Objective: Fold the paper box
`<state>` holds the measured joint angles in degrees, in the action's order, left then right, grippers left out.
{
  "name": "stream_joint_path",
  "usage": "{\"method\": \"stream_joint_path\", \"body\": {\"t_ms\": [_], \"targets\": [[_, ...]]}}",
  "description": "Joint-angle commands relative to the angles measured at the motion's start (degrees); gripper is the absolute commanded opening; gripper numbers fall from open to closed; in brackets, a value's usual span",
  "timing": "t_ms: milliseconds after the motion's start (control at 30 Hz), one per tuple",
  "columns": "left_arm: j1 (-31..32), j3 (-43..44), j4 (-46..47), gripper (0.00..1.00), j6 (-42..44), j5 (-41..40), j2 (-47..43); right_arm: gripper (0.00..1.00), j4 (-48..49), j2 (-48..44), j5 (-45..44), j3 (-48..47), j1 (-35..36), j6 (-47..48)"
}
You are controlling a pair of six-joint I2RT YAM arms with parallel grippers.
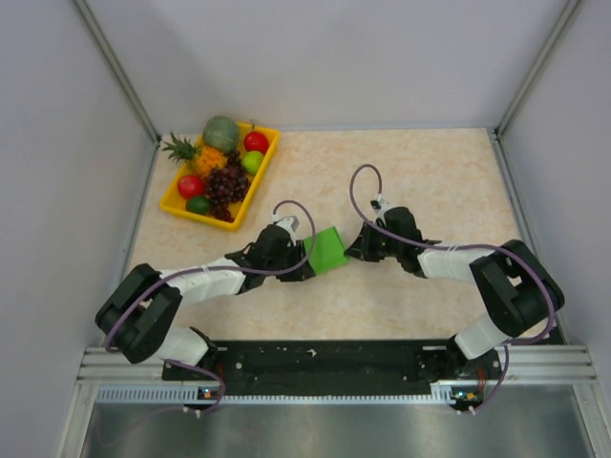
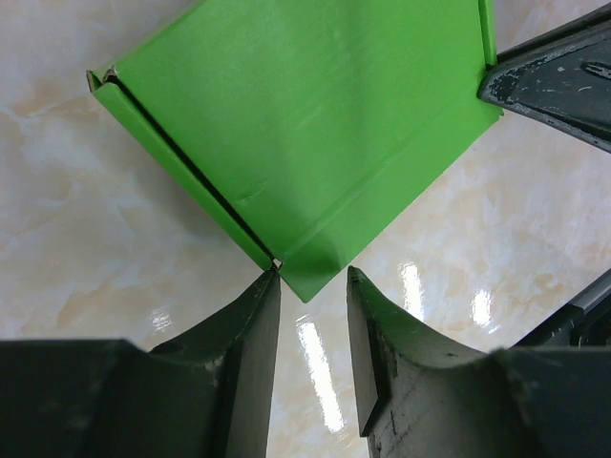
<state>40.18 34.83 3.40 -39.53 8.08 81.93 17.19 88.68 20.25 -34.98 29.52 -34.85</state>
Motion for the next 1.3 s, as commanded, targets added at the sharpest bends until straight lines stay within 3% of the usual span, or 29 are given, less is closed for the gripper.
{"method": "stream_joint_path", "body": {"t_ms": [0,300,700,967,1267], "targets": [[-0.37,-0.02,5.92,0.39,-1.16,2.47,-3.27,0.0,3.99,0.17,4.62,0.53,0.72,-4.08],[-1.95,-1.08,5.3,0.47,-2.31,5.19,-3.53,0.0,6.01,2.02,5.24,1.41,0.01,-6.46],[-2.22,-3.36,3.72,0.47,-0.81,6.08,-5.2,0.0,5.66,2.9,4.98,0.88,-0.07,-5.23],[-2.22,-4.68,-0.41,0.5,0.5,1.33,-11.61,0.0,4.87,2.81,5.15,0.44,-0.07,-4.61],[-2.22,-3.98,-2.96,0.5,-2.65,3.26,-9.6,0.0,3.82,2.37,4.89,0.0,-0.07,-4.17]]}}
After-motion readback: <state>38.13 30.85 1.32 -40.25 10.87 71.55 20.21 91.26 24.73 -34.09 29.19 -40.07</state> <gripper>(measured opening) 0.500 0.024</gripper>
